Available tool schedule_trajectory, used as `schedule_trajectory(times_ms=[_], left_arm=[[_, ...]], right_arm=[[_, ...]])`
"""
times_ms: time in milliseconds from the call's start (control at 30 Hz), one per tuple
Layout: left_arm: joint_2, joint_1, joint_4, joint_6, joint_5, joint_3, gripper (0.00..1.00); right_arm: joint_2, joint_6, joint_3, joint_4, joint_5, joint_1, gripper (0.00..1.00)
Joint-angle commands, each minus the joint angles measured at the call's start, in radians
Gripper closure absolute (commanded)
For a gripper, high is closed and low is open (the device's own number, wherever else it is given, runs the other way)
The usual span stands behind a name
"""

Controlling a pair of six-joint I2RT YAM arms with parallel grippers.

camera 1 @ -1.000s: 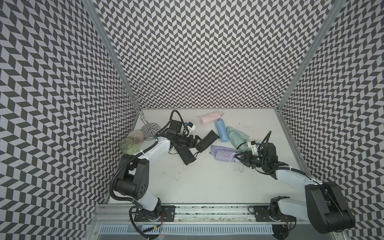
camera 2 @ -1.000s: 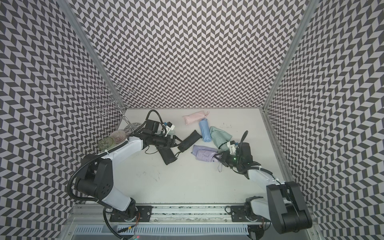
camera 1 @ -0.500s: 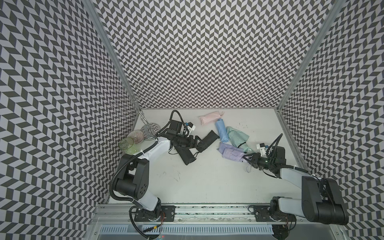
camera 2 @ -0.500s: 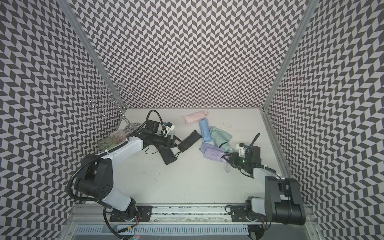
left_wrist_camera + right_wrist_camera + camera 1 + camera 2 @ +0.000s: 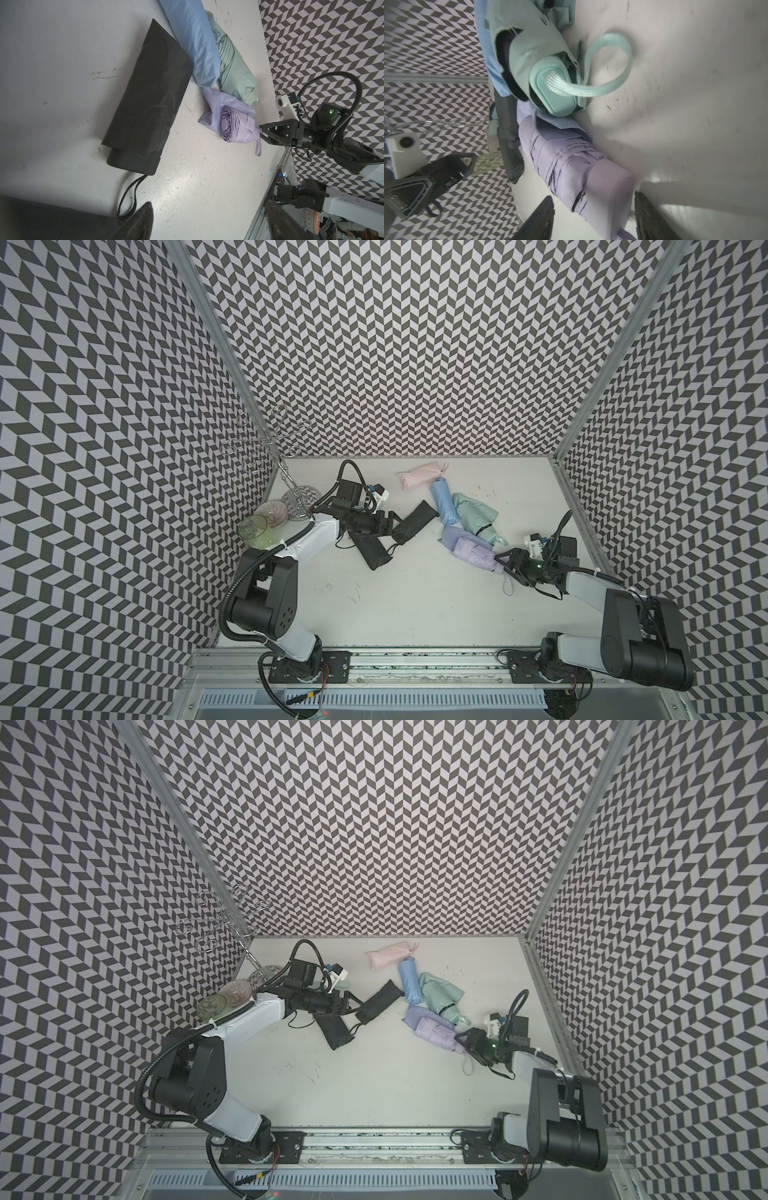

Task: Take umbrellas out of sleeves
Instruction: Place the umbrella in the umbrella sleeve, then pick up the umbrella from the center of the board.

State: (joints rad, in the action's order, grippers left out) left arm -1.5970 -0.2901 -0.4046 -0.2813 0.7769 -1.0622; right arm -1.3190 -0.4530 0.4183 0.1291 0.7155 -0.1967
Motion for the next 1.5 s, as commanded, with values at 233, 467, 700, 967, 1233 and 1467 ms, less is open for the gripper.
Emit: schedule_trajectory(times_ms=[233,467,700,967,1233,1467], left_arm=[[0.028,0.072,0.003,-0.044,-0.066,0.016,0.15],[0.080,0.100,0.033,-0.105,-0.076,0.045,0.12],[0.123,0.100,0.077,-0.154,-0.069,0.116,0.06],[0.125,0.109,0.090,-0.156,-0.065,0.151,0.06],[0.087,0.146,0.070,-0.129,-0.048,0.156,0.06],[0.065,0.168,0.059,-0.118,-0.027,0.157,0.06]], right_arm=[[0.211,0.043,0.257,0.284,-0.389,0.073,0.19],[-0.024,0.114,0.621,0.347,-0.456,0.388,0.08],[-0.425,0.214,0.994,0.436,-0.478,0.480,0.08],[-0.774,0.301,1.363,0.515,-0.531,0.508,0.10],[-0.997,0.324,1.608,0.584,-0.566,0.534,0.17],[-1.088,0.338,1.678,0.586,-0.592,0.547,0.22]])
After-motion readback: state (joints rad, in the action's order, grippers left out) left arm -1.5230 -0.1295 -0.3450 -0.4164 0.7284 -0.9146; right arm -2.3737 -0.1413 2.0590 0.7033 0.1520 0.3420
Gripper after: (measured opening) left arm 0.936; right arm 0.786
